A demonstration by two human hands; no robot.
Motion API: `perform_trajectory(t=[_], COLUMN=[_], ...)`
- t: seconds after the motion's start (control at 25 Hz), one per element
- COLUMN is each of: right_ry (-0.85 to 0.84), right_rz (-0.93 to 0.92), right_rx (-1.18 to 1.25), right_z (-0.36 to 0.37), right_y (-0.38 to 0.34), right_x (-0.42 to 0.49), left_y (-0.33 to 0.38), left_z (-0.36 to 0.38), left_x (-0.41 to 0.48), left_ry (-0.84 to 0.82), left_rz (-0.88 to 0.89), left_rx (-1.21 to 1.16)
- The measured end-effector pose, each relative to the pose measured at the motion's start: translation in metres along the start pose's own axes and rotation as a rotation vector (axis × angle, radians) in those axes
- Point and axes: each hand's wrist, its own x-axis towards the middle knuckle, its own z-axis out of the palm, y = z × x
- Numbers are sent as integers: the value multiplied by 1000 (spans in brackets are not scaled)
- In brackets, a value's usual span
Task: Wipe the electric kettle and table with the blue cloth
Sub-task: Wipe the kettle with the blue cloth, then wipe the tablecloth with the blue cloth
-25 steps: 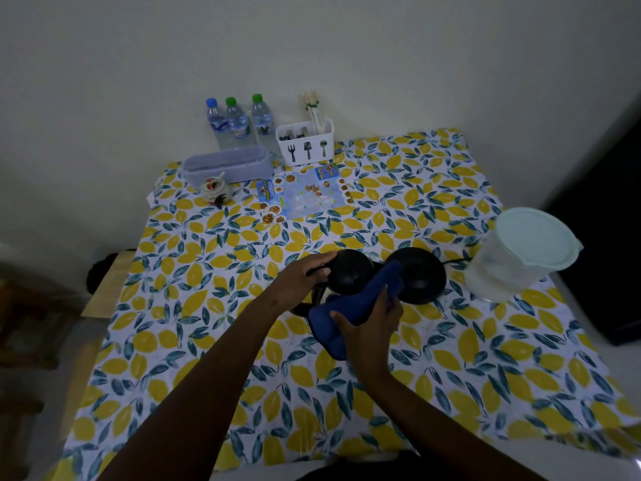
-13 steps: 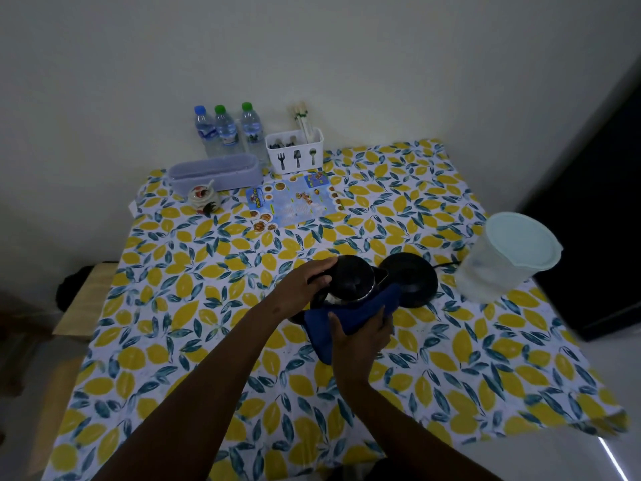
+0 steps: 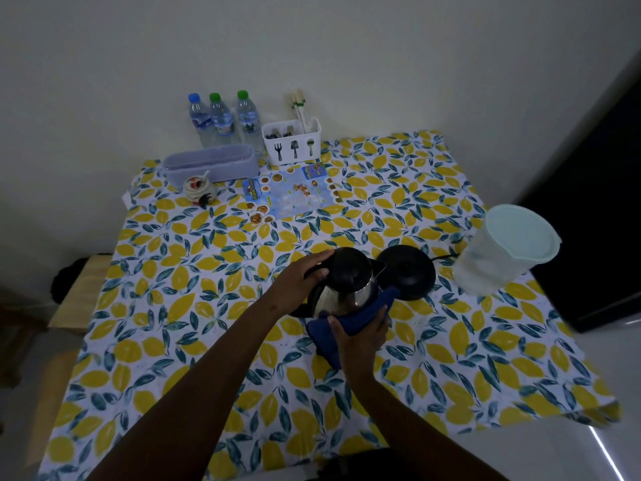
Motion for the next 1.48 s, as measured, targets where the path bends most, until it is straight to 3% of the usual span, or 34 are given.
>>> perform_trajectory(t=[0.2,0.36,0.52,0.6,0.88,1.04,1.24,1.4,1.48], right_ry=[-174,-114,-43,-56,-294,-212,-238,-325,-387], right_rz=[-2,-63,-236,-233,-169,-180,-240,-363,-420], right_rx=[-41,-150,-501,-703,-1079,-1107,-1058,-1111,-1123], right_z=[-15,-34,-56,-62,-46,-34,-13,2,7], right_y=[13,18,21,25,67,72,65,56,54], right_x=[25,39,47,54,73,72,80,84,78], left_y=[-21,-29,-25,-28,-37,-49,-81,-119,-134], left_z=[18,31,35,34,30,27,45,66,75], left_x=[-13,-24,-15,-9,25,33,10,-21,-35], left_ry=[279,424,560,614,737,731,685,493,351], left_rz=[-81,-124,-110,-95,-127,-132,-167,-398,-424], left_rx=[14,-43,-108,-109,-153,-86,-72,78,203])
